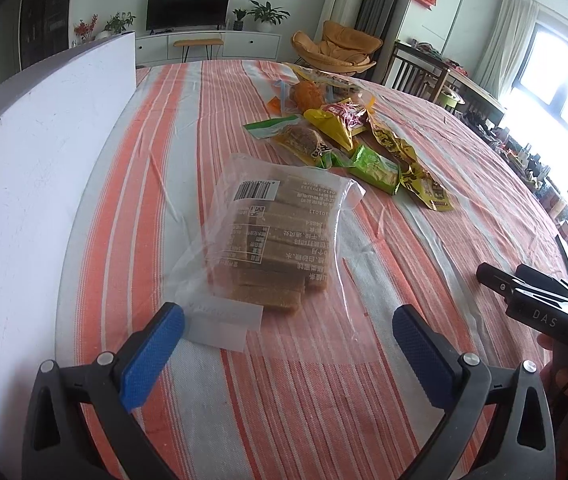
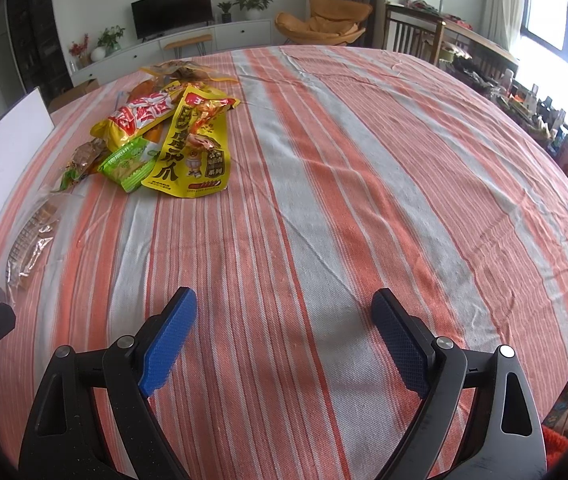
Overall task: Organize snacks
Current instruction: 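Return both grippers over the snack pile on the tablecloth, then grasp the clear bag of brown cake slices with the left gripper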
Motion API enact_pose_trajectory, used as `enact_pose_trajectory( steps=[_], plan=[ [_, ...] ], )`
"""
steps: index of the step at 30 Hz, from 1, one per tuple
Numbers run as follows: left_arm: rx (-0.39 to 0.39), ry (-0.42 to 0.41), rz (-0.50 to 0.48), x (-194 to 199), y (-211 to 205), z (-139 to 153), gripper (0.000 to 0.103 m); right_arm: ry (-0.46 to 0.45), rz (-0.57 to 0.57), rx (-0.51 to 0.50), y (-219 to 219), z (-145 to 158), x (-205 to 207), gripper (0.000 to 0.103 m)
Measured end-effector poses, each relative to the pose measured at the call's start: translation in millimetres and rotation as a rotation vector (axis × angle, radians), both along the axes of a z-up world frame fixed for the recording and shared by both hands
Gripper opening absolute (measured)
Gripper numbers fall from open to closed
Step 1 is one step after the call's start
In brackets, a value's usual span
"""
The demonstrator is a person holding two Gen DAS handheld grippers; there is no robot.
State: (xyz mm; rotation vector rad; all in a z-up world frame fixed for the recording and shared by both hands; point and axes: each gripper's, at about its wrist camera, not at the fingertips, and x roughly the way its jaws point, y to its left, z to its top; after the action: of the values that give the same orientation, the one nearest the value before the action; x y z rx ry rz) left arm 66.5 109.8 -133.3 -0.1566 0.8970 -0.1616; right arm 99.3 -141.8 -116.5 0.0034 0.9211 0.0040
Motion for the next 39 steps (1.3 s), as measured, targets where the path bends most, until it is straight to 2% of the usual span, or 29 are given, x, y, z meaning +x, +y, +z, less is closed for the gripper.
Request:
enact_pose_trajectory(
  steps=[28,30,34,36,39],
  plan=[
    [0.003,-0.001,-0.003,-3,0,1,0.103,-0.002,-0.008,0.002,-1,1,0,0.092],
    [0.005,0.011,0.002,-8,1,7,0.101,-0.002,-0.007,0.003,-1,1,0,0.092],
    [-0.075,-0.037,-0.016,-17,12,47,0.101,-0.002,-0.007,0.003,-1,0,1,0.092],
    [-0.070,-0.042,-0.001,-10,17,65,0.101,-0.002,-0.009,0.002,-1,1,1,0.092],
    [-0.035,0.033,0.022,18,22,74,0.102,-0.002,-0.011,0.002,0,1,2,0.092]
  ],
)
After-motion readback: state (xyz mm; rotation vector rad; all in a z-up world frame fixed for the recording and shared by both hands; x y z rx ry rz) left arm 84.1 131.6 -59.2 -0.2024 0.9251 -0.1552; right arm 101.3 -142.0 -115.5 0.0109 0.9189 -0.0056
